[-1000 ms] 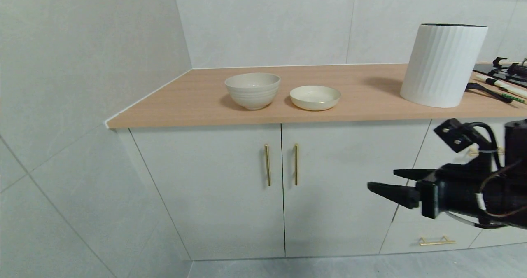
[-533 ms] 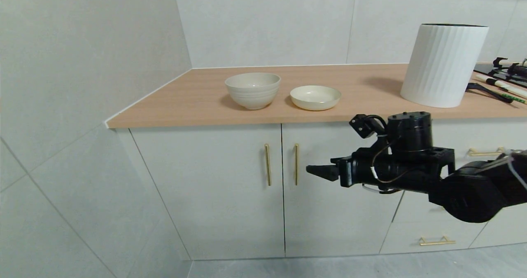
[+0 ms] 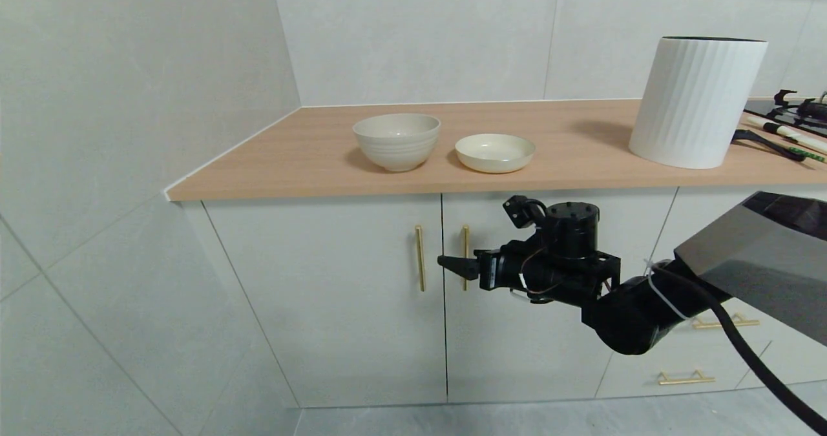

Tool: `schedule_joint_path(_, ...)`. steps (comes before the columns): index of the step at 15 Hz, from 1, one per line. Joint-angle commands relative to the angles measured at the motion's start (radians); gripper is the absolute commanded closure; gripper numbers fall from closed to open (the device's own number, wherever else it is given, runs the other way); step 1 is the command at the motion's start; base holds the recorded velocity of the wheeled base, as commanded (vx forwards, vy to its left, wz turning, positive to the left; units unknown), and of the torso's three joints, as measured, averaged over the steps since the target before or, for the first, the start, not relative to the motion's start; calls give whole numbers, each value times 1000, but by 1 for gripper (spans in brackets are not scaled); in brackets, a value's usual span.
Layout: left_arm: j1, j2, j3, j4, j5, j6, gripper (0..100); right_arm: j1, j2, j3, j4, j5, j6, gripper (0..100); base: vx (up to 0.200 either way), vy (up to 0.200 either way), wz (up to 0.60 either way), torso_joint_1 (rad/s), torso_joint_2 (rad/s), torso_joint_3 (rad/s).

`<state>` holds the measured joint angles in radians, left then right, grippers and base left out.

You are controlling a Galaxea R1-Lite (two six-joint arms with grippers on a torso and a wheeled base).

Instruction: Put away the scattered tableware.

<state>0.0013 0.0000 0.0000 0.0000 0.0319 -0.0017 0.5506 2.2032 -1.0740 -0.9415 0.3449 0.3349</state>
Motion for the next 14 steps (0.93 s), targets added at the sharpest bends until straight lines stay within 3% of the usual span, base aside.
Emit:
schedule_joint_path(1, 0, 2, 0, 0, 0, -1, 0, 2, 26, -15, -3, 0, 27, 0, 0, 0, 0, 0, 0, 0)
schedule_joint_path(14, 0, 2, 0, 0, 0, -1, 0, 0, 89, -81, -48, -6, 82, 0, 0, 0, 0, 0, 0, 0)
